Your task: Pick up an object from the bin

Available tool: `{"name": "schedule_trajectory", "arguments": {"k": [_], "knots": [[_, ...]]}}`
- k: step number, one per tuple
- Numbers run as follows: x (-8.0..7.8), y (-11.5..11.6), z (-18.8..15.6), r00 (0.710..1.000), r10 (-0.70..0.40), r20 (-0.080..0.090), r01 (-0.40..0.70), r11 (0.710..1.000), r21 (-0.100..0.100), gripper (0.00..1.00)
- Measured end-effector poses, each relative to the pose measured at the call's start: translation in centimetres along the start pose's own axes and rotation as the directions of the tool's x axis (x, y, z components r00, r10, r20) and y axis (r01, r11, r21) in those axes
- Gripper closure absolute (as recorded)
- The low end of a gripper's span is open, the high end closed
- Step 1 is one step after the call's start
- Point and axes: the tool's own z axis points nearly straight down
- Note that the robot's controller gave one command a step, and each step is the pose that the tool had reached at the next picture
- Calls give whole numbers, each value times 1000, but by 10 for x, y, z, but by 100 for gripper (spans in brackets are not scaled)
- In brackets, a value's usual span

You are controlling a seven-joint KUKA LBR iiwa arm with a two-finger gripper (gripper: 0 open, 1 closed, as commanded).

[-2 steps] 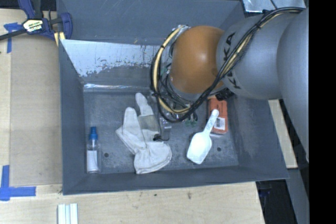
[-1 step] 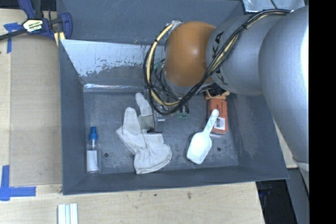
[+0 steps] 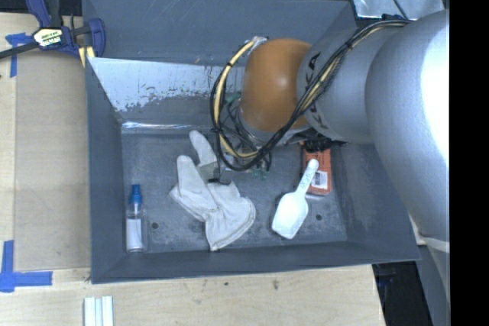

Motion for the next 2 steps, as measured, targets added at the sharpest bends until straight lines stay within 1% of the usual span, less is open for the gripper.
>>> {"name": "schedule_trajectory", "arguments": {"k": [1,2], "knots": [[0,0,0,1000,0,0,0,1000,0,100],[14,-1,-111,999,41,-1,-41,999,2,100]]}}
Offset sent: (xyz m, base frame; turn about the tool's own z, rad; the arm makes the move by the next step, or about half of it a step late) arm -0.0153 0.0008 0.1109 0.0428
